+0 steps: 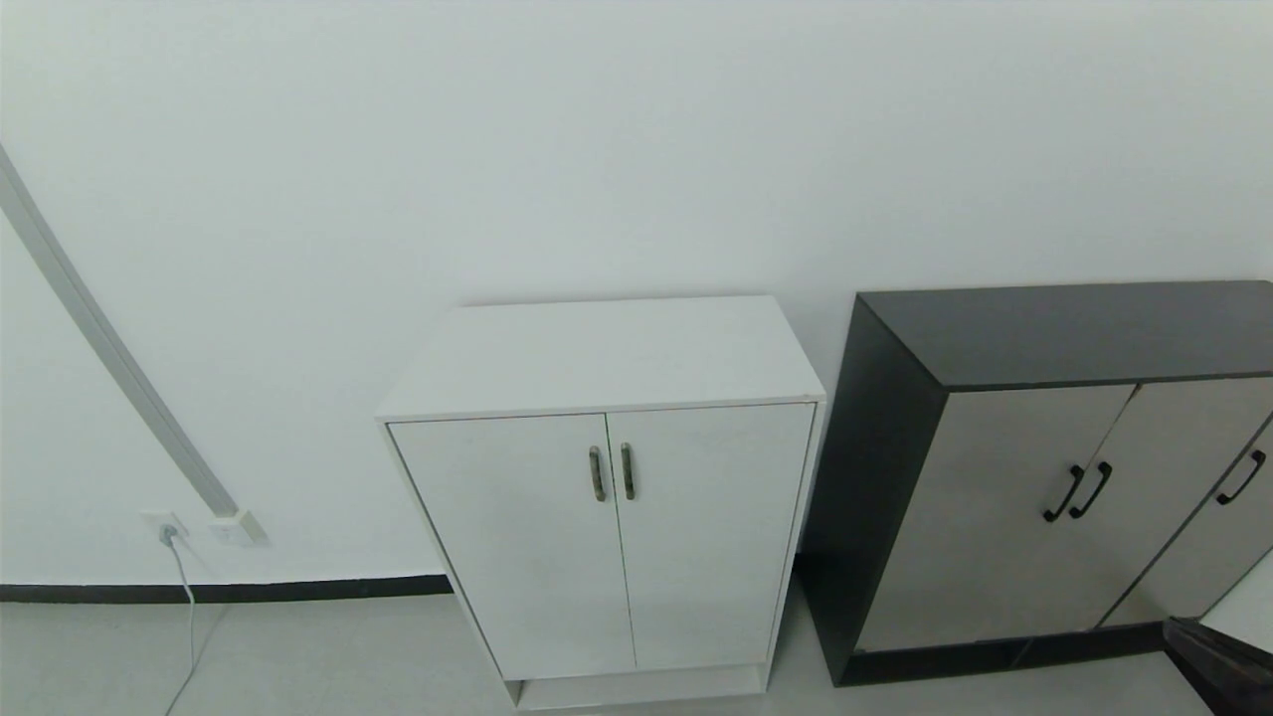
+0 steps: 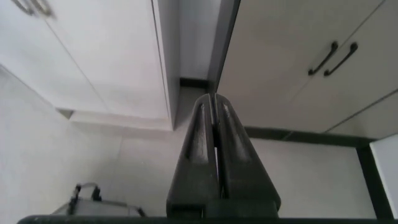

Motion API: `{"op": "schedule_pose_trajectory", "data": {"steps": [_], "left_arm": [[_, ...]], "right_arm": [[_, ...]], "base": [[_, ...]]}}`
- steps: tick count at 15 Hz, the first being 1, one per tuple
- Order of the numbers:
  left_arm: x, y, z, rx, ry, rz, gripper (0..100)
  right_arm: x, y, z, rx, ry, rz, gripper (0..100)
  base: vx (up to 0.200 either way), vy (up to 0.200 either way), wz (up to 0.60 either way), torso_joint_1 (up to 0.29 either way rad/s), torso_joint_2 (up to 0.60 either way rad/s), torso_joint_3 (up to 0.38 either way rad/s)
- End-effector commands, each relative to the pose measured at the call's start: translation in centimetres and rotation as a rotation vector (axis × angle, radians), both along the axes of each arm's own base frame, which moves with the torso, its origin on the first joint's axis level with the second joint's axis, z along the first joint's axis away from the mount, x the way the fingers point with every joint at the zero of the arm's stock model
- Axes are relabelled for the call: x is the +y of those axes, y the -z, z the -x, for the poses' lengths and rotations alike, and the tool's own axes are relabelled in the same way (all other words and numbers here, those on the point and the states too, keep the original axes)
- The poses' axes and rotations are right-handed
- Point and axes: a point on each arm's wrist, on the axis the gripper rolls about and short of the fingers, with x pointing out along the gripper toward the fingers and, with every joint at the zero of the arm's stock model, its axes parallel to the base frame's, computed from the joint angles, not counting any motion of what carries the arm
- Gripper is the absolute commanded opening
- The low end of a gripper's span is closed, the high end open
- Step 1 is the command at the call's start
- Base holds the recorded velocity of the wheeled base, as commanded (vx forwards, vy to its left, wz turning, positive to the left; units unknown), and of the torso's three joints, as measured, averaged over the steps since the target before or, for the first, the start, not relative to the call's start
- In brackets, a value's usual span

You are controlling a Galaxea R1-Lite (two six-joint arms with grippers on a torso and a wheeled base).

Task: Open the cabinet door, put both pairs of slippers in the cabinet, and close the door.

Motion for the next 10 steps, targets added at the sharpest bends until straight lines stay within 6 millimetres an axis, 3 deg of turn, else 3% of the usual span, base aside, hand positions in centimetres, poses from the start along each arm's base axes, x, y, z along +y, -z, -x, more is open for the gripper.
{"op": "schedule_pose_trajectory", "data": {"steps": [1,5,10], "left_arm": [[0.0,0.0,0.0,0.001,0.0,0.0,0],[0.0,0.0,0.0,0.0,0.0,0.001,0],[0.0,0.0,0.0,0.0,0.0,0.001,0]], "right_arm": [[-0.4,-0.4,1.5,-0.054,-0.017,-0.016,0],[-0.6,0.3,3.3,-0.028,-0.122,-0.014,0],[-1.1,2.9,6.5,0.126,-0.287,0.012,0]], "base": [[0.0,0.0,0.0,0.0,0.0,0.0],[0.0,0.0,0.0,0.0,0.0,0.0],[0.0,0.0,0.0,0.0,0.0,0.0]]}}
